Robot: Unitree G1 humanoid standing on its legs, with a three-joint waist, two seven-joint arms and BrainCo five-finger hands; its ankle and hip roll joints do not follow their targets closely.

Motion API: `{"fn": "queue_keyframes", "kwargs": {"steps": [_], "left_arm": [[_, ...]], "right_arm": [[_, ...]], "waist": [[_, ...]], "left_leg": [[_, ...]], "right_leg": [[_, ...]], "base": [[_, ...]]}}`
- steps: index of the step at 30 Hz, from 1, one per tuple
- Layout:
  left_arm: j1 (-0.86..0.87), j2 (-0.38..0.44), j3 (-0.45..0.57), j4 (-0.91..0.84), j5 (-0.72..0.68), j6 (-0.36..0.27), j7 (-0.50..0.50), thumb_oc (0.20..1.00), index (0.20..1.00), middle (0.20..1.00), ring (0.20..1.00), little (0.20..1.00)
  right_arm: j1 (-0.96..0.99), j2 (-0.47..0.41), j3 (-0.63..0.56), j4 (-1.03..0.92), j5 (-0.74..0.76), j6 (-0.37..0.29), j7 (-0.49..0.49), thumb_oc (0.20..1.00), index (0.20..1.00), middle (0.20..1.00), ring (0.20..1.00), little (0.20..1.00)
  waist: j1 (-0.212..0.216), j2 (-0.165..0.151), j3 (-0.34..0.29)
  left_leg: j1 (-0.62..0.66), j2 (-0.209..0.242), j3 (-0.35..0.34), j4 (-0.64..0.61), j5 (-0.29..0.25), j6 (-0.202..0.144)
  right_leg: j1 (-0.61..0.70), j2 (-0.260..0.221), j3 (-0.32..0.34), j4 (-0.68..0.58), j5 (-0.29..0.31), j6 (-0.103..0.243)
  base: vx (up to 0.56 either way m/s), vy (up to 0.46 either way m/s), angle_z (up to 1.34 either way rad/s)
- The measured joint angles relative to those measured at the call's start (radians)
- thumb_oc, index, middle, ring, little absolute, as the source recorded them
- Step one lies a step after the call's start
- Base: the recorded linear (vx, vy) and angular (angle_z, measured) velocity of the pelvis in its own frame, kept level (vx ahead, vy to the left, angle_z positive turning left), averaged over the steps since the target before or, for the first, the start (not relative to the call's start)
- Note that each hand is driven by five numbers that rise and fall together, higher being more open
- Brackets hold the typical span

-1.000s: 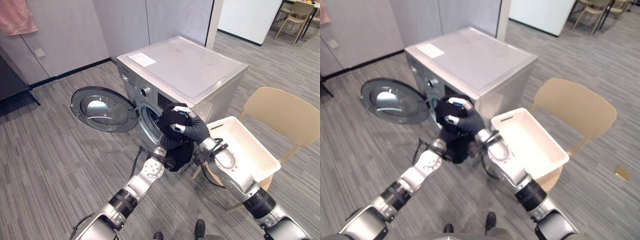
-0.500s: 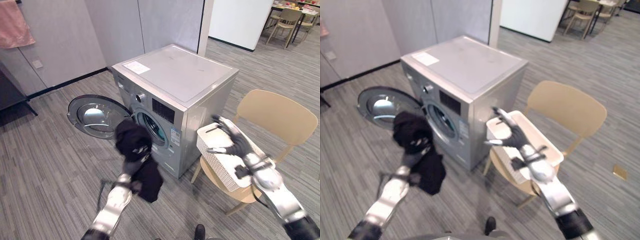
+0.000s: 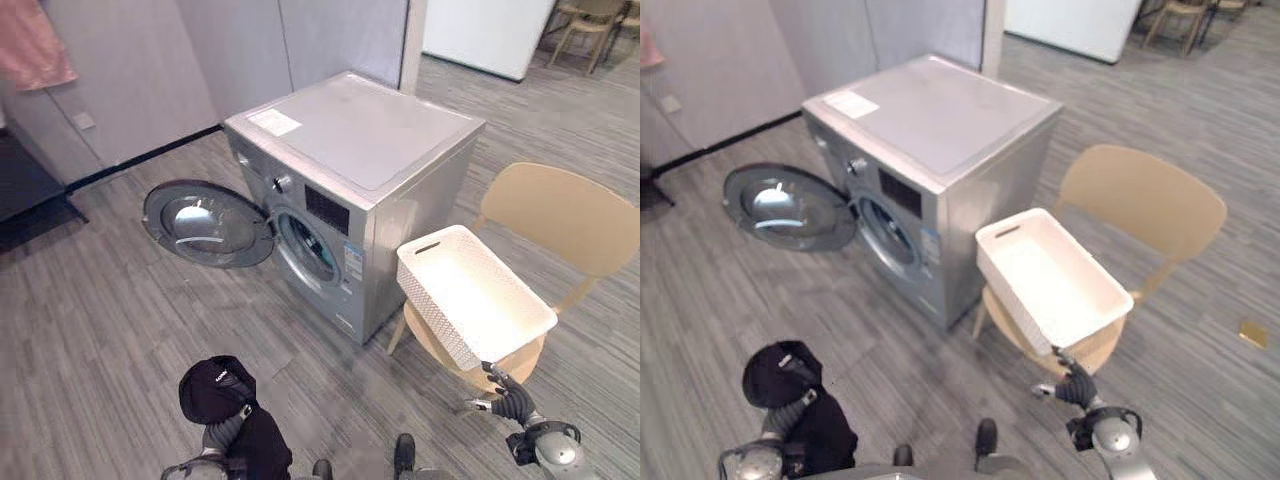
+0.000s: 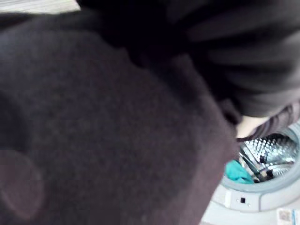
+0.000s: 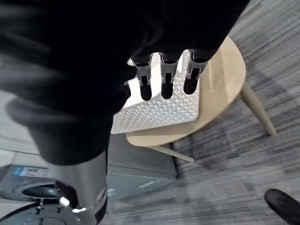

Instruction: Grab the laundry basket,head to the washer,open it,put in the laundry and shut it.

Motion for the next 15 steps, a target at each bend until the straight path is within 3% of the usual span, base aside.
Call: {"fn": "queue_keyframes", "kwargs": {"steps": [1, 3, 6, 7, 10, 11, 12, 14, 15], "left_arm": [[-0.007, -0.002, -0.002, 0.0, 0.0, 0.0, 0.0, 0.2, 0.2, 0.2, 0.2, 0.2], [-0.036, -0.005, -0.006, -0.006, -0.001, 0.0, 0.002, 0.2, 0.2, 0.2, 0.2, 0.2], [-0.074, -0.006, -0.004, -0.013, -0.001, -0.001, 0.004, 0.2, 0.2, 0.2, 0.2, 0.2], [-0.092, -0.007, -0.006, -0.011, -0.001, 0.0, 0.006, 0.2, 0.2, 0.2, 0.2, 0.2], [-0.106, -0.012, -0.012, -0.019, -0.025, -0.001, 0.006, 0.2, 0.2, 0.2, 0.2, 0.2], [-0.103, -0.013, -0.014, -0.022, -0.037, -0.001, 0.006, 0.2, 0.2, 0.2, 0.2, 0.2], [-0.102, -0.013, -0.013, -0.032, -0.039, -0.001, 0.006, 0.2, 0.2, 0.2, 0.2, 0.2], [-0.09, -0.007, -0.013, -0.033, -0.039, -0.001, 0.006, 0.2, 0.2, 0.2, 0.2, 0.2], [-0.085, 0.009, -0.013, -0.033, -0.039, -0.001, 0.004, 0.2, 0.2, 0.2, 0.2, 0.2]], "right_arm": [[-0.01, 0.001, 0.0, 0.0, 0.0, 0.0, 0.0, 1.0, 1.0, 1.0, 1.0, 1.0], [-0.015, 0.003, -0.001, 0.002, 0.003, 0.0, -0.021, 1.0, 1.0, 1.0, 1.0, 1.0], [-0.024, 0.008, 0.004, 0.009, 0.002, 0.006, -0.032, 1.0, 1.0, 1.0, 1.0, 1.0], [-0.039, 0.007, 0.005, 0.001, 0.0, 0.007, -0.046, 1.0, 1.0, 1.0, 1.0, 1.0], [-0.047, 0.017, 0.01, -0.007, 0.001, 0.007, -0.064, 1.0, 1.0, 1.0, 1.0, 1.0], [-0.054, 0.022, 0.011, -0.007, 0.001, 0.006, -0.062, 1.0, 1.0, 1.0, 1.0, 1.0], [-0.08, 0.029, 0.032, -0.004, 0.0, 0.009, -0.061, 1.0, 1.0, 1.0, 1.0, 1.0], [-0.091, 0.035, 0.05, -0.002, -0.001, 0.009, -0.059, 1.0, 1.0, 1.0, 1.0, 1.0], [-0.096, 0.06, 0.047, 0.0, -0.001, 0.014, -0.06, 1.0, 1.0, 1.0, 1.0, 1.0]], "waist": [[0.004, 0.005, 0.023], [-0.006, 0.013, 0.064], [-0.002, -0.011, 0.083], [-0.031, -0.019, 0.094], [-0.047, -0.03, 0.098], [-0.051, -0.03, 0.1], [-0.038, -0.038, 0.097], [-0.028, -0.042, 0.093], [-0.028, -0.063, 0.081]], "left_leg": [[-0.019, 0.002, -0.01, 0.007, 0.001, -0.002], [-0.068, 0.021, 0.019, 0.029, -0.002, -0.007], [-0.1, 0.05, 0.172, 0.042, -0.027, -0.007], [-0.112, 0.092, 0.333, 0.078, -0.061, 0.0], [-0.11, 0.144, 0.505, 0.129, -0.076, -0.009], [-0.113, 0.142, 0.507, 0.127, -0.059, -0.025], [-0.117, 0.111, 0.482, 0.113, -0.06, -0.026], [-0.111, 0.091, 0.481, 0.115, -0.052, -0.025], [-0.109, 0.056, 0.47, 0.113, -0.051, -0.016]], "right_leg": [[-0.001, 0.001, -0.007, 0.001, 0.0, 0.0], [-0.007, -0.012, -0.083, 0.0, -0.004, -0.006], [-0.033, -0.043, -0.139, 0.0, -0.011, -0.016], [-0.014, -0.076, -0.236, -0.002, -0.008, -0.016], [0.019, -0.119, -0.33, 0.004, -0.011, -0.007], [0.02, -0.126, -0.319, 0.009, -0.012, -0.004], [0.03, -0.146, -0.318, 0.012, -0.031, 0.022], [0.019, -0.175, -0.315, 0.072, -0.048, 0.02], [0.014, -0.213, -0.314, 0.105, -0.048, 0.041]], "base": [[-0.14, 0.018, 0.7], [0.01, 0.025, 1.01], [0.03, 0.066, 1.04], [0.0, 0.101, 1.31], [0.11, 0.129, 1.07], [0.21, 0.186, 0.71], [0.19, 0.223, 0.43], [0.22, 0.291, 0.34], [0.22, 0.267, 0.56]]}}
